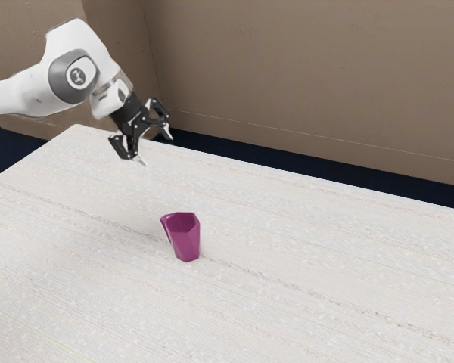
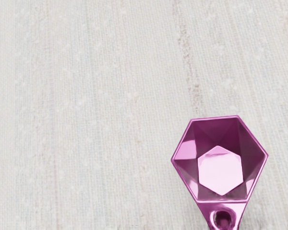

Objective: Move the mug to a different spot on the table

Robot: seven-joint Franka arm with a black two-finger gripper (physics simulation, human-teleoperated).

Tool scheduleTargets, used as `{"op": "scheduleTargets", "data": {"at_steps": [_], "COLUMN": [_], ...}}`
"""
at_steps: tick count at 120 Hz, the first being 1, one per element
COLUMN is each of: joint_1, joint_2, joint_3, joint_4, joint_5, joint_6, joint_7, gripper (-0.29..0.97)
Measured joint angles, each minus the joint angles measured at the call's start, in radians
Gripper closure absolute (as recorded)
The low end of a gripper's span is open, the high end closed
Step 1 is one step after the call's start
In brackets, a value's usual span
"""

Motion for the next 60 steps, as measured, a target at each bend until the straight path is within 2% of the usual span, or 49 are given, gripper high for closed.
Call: {"op": "scheduleTargets", "data": {"at_steps": [16,38,60], "joint_1": [-0.011,-0.086,-0.122], "joint_2": [-0.067,-0.096,-0.107], "joint_3": [-0.013,-0.049,-0.051], "joint_4": [0.023,0.111,0.121], "joint_5": [0.092,0.293,0.354], "joint_6": [-0.020,-0.123,-0.194], "joint_7": [-0.039,-0.199,-0.367], "gripper": [0.01,0.00,0.00]}}
